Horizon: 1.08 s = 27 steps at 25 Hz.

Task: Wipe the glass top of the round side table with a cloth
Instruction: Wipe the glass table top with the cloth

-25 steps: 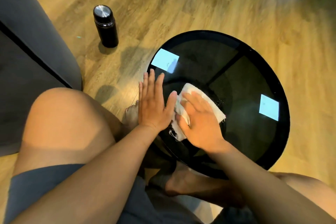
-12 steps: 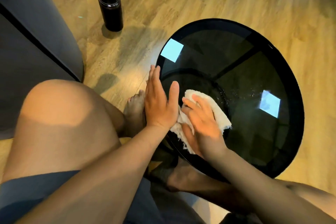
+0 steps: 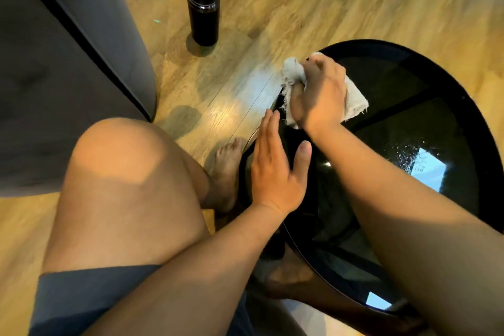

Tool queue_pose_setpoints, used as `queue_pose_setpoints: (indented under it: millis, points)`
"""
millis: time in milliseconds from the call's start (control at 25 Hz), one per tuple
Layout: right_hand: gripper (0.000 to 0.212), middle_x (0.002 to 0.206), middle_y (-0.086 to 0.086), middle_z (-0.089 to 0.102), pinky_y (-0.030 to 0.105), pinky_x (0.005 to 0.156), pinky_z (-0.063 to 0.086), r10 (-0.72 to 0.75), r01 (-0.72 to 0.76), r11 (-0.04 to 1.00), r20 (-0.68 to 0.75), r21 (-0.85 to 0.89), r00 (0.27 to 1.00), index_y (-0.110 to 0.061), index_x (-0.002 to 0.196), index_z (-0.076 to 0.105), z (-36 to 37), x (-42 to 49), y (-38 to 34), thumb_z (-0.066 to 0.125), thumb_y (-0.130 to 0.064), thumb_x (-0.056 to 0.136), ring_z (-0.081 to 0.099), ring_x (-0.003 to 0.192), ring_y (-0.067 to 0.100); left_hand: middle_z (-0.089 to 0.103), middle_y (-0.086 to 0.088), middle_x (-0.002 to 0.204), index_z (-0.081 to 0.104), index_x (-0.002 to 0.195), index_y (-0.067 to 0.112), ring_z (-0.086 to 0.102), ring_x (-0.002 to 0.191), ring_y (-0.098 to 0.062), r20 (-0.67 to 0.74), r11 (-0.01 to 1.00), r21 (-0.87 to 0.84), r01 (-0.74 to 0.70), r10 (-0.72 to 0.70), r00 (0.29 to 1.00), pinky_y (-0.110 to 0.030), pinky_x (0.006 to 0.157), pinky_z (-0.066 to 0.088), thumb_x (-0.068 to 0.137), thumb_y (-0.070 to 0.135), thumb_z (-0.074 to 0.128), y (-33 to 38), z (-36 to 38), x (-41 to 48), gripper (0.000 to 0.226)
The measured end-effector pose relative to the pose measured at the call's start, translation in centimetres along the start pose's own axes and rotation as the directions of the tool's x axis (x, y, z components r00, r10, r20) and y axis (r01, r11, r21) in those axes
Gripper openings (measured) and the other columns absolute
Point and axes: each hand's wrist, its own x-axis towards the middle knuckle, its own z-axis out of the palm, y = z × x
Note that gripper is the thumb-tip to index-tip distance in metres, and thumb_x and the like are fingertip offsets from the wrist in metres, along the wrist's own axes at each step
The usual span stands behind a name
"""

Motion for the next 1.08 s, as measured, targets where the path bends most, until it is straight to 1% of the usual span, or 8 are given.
queue_pose_setpoints:
  millis: [80, 200, 440, 600, 680, 840, 1000, 1080]
  points:
    - [0.028, 0.119, 0.003, 0.06, 0.042, 0.091, 0.04, -0.137, 0.137, 0.99, 0.017, -0.036, 0.99, -0.018, 0.11, 0.068, -1.1, -3.3, -0.2, 0.059, -0.026, 0.085, 0.047, 0.111, 0.031, 0.026, -0.007, 0.162, 0.018, 0.155, 0.014, 0.025, 0.148, -0.016, -0.008, 0.997, -0.073, 0.006, -0.006, 1.0, -0.014, 0.116, 0.014, 0.094, 0.066, 0.03, 0.1, -0.1, 0.0, 0.082]
    - [0.029, 0.116, -0.001, 0.059, 0.04, 0.086, 0.04, -0.315, 0.316, 0.949, 0.189, 0.026, 0.93, -0.021, 0.112, 0.067, -4.3, -10.3, 1.0, 0.059, -0.036, 0.088, 0.05, 0.103, 0.031, 0.028, -0.005, 0.16, 0.018, 0.155, 0.018, 0.028, 0.142, -0.009, -0.002, 0.973, -0.217, 0.077, -0.079, 0.997, -0.004, 0.106, 0.017, 0.089, 0.067, 0.034, 0.5, -0.4, 0.4, 0.084]
    - [0.028, 0.105, 0.001, 0.056, 0.039, 0.069, 0.048, -0.246, 0.26, 0.966, 0.369, 0.012, 0.896, -0.019, 0.103, 0.062, -12.4, -24.8, 7.1, 0.061, -0.03, 0.077, 0.049, 0.087, 0.027, 0.023, 0.001, 0.163, 0.017, 0.156, 0.02, 0.02, 0.147, -0.009, 0.031, 0.923, -0.359, 0.136, -0.134, 0.99, -0.025, 0.116, 0.017, 0.085, 0.061, 0.034, 0.6, -0.4, 0.2, 0.083]
    - [0.023, 0.093, 0.005, 0.054, 0.039, 0.063, 0.045, -0.337, 0.383, 0.923, 0.399, -0.037, 0.853, -0.013, 0.094, 0.061, -10.8, -20.7, 6.1, 0.058, -0.031, 0.08, 0.049, 0.081, 0.028, 0.019, 0.001, 0.164, 0.016, 0.156, 0.021, 0.017, 0.149, -0.011, 0.07, 0.939, -0.31, 0.15, -0.135, 0.988, -0.033, 0.121, 0.014, 0.083, 0.062, 0.033, 0.8, -0.5, 0.2, 0.085]
    - [0.018, 0.088, 0.01, 0.053, 0.037, 0.06, 0.038, -0.35, 0.391, 0.918, 0.338, -0.061, 0.874, -0.01, 0.089, 0.059, -8.0, -16.0, 3.2, 0.058, -0.027, 0.084, 0.05, 0.08, 0.031, 0.022, -0.001, 0.163, 0.018, 0.155, 0.02, 0.019, 0.149, -0.012, 0.055, 0.943, -0.3, 0.145, -0.134, 0.989, -0.034, 0.121, 0.016, 0.082, 0.062, 0.034, 0.6, -0.6, 0.2, 0.085]
    - [0.02, 0.105, 0.01, 0.052, 0.035, 0.067, 0.03, -0.014, 0.028, 0.989, 0.103, -0.142, 0.995, -0.015, 0.1, 0.052, -2.1, -3.8, -1.3, 0.049, -0.032, 0.09, 0.048, 0.101, 0.031, 0.027, -0.005, 0.16, 0.023, 0.153, 0.02, 0.026, 0.146, -0.017, 0.055, 0.949, -0.288, 0.131, -0.12, 0.991, -0.028, 0.117, 0.023, 0.084, 0.062, 0.037, 0.2, -0.3, 0.3, 0.082]
    - [0.038, 0.132, 0.011, 0.049, 0.036, 0.078, 0.032, 0.469, -0.465, 0.877, 0.006, -0.123, 0.883, -0.014, 0.127, 0.046, -0.2, 5.0, -1.4, 0.045, -0.031, 0.093, 0.044, 0.122, 0.034, 0.022, -0.005, 0.163, 0.023, 0.153, 0.017, 0.018, 0.15, -0.014, 0.033, 0.963, -0.246, 0.106, -0.101, 0.994, -0.025, 0.117, 0.015, 0.088, 0.057, 0.039, 0.2, 0.0, 0.2, 0.078]
    - [0.038, 0.133, 0.011, 0.048, 0.035, 0.077, 0.029, 0.472, -0.467, 0.869, -0.01, -0.165, 0.882, -0.012, 0.128, 0.046, -0.1, 4.9, -1.3, 0.045, -0.03, 0.094, 0.043, 0.122, 0.034, 0.023, -0.006, 0.162, 0.023, 0.153, 0.016, 0.019, 0.15, -0.015, 0.03, 0.97, -0.227, 0.091, -0.087, 0.996, -0.023, 0.117, 0.014, 0.089, 0.056, 0.039, 0.1, 0.0, 0.2, 0.077]
